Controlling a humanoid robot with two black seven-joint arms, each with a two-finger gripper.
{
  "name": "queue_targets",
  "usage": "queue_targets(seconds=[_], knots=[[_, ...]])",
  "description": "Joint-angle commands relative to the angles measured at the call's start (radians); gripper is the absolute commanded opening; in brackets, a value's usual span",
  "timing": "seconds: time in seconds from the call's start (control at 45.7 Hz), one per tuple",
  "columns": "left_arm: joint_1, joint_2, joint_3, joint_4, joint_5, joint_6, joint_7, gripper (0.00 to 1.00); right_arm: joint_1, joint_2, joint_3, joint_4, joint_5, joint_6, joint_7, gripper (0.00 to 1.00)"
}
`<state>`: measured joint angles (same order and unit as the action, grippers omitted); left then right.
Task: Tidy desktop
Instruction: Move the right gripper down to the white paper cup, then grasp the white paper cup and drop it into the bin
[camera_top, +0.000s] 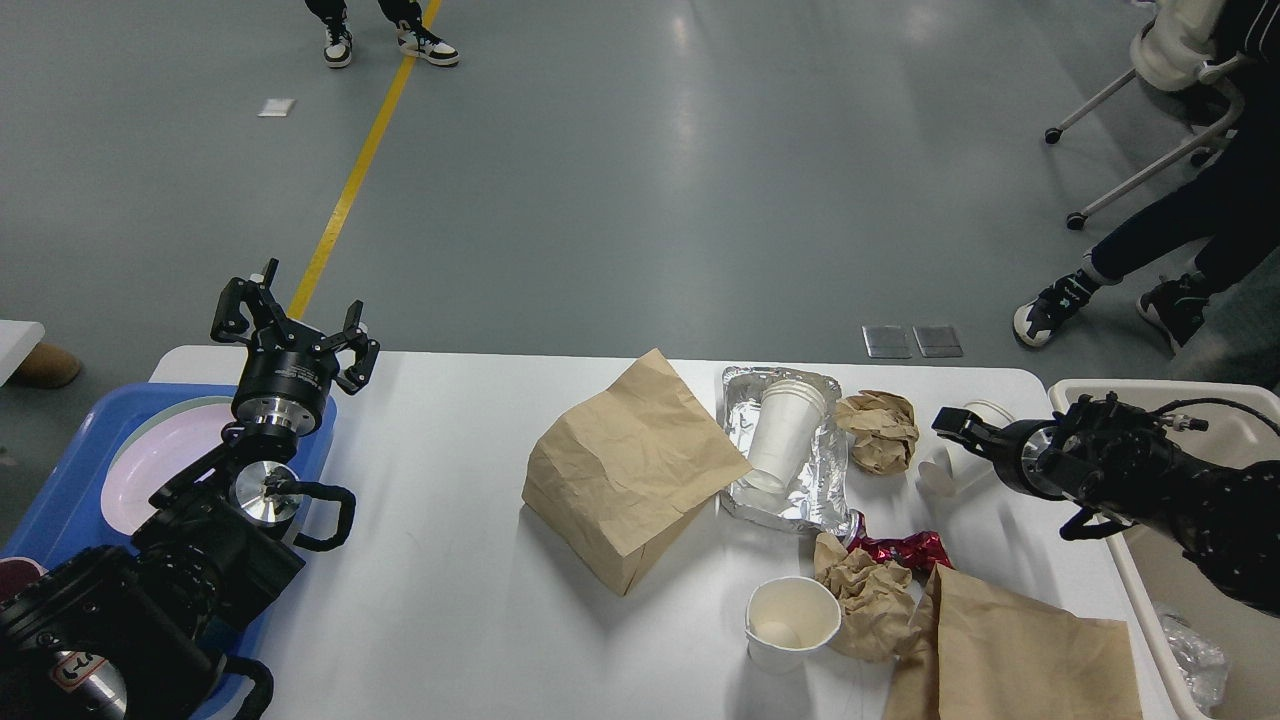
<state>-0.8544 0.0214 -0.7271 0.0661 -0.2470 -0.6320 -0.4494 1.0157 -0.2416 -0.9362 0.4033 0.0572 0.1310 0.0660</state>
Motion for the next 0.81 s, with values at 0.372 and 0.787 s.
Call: queue_targets(seconds=[0.372,0.787], knots=[[0.000,0.000,0.000,0.000,0.000,0.000,0.000,0.96,-0.095,0.062,0.103,-0.133,0.019,-0.025,-0.002,0.85],[0.000,0.000,0.000,0.000,0.000,0.000,0.000,0.96,-0.121,0.076,0.102,-0.133,0.019,-0.025,-0.002,0.71]])
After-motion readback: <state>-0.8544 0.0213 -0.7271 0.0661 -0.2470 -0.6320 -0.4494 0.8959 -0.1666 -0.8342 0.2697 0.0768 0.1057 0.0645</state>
